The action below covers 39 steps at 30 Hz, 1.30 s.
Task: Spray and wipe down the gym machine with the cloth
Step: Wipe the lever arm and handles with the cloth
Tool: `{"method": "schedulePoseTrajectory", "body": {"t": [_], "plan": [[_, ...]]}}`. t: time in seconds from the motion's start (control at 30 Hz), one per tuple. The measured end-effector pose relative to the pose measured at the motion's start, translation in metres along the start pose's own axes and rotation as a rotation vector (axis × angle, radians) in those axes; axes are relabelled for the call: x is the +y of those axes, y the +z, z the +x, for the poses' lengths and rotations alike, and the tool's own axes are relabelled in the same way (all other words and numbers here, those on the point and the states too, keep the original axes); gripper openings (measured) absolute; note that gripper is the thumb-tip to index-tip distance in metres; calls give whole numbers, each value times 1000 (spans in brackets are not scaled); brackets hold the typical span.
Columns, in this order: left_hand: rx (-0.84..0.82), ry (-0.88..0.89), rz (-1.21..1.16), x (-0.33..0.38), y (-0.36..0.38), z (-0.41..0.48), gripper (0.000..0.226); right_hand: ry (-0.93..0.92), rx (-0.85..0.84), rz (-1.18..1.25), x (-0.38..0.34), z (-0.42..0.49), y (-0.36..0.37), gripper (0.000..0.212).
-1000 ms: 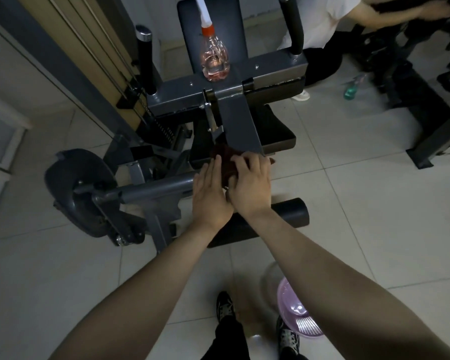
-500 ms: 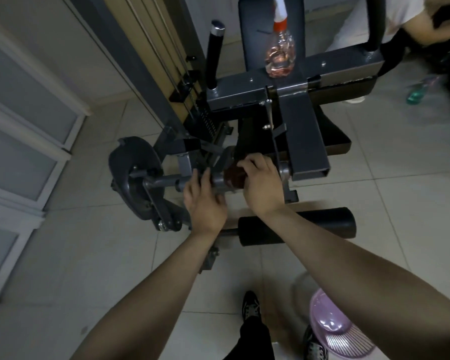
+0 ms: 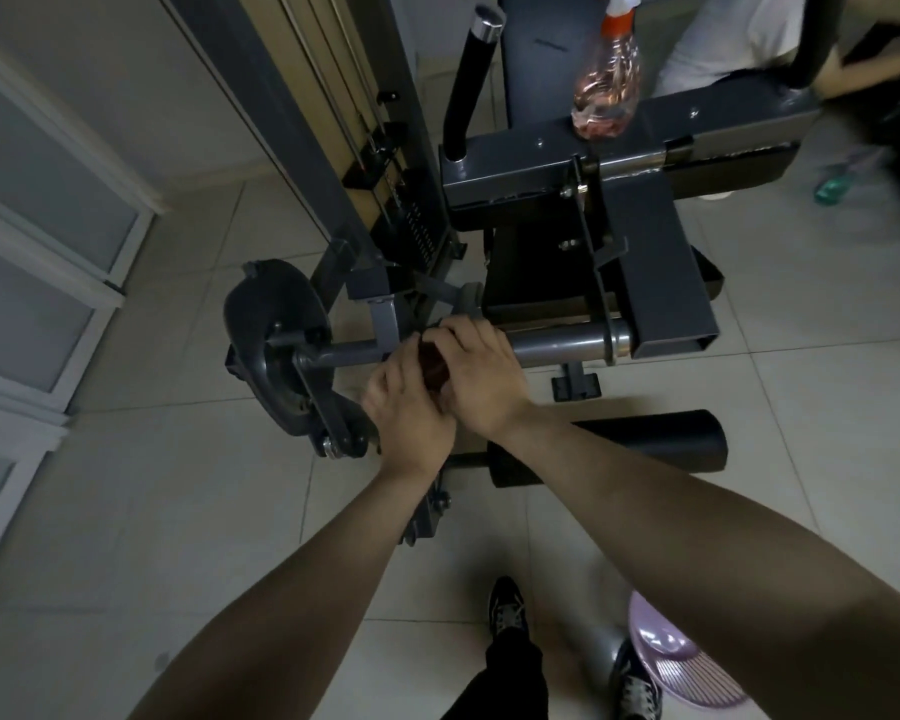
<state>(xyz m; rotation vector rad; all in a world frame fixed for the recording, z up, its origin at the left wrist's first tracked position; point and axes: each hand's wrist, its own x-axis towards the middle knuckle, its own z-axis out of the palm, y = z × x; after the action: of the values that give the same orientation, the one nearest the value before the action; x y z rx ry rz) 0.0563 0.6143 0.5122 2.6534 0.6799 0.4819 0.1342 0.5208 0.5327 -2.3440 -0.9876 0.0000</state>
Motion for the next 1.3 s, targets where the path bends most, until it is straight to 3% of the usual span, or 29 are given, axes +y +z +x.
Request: {"method": "schedulePoseTrajectory", "body": {"t": [0.2,0.33,0.5,0.63,0.73,0.9,1.07,1.2,1.3], "plan": [[-37,-77,18,21,8,6,73,165,60,-217,35,-26,-35,66],[-31,4,67,11,7,0,71,324,150,-240,37,-30,-29,65],[10,80,84,-2,13,0,73,137,144,-156,-8,-3,17,42],[33,155,122,-14,12,1,74,17,54,-186,5,-12,7,67],[8,130,109,5,15,-8,80,88,87,-235,22,-25,-11,64],[-176,245,76,36,20,-33,83,227,218,-289,46,-47,-31,54],[-229,213,-173,50,23,-41,77,342,346,-76,42,-51,-44,24],[-384,88,-647,72,10,-22,85,323,318,171,37,-43,-63,26],[-344,2,-860,99,-8,13,60,325,332,295,36,-25,-84,29]]}}
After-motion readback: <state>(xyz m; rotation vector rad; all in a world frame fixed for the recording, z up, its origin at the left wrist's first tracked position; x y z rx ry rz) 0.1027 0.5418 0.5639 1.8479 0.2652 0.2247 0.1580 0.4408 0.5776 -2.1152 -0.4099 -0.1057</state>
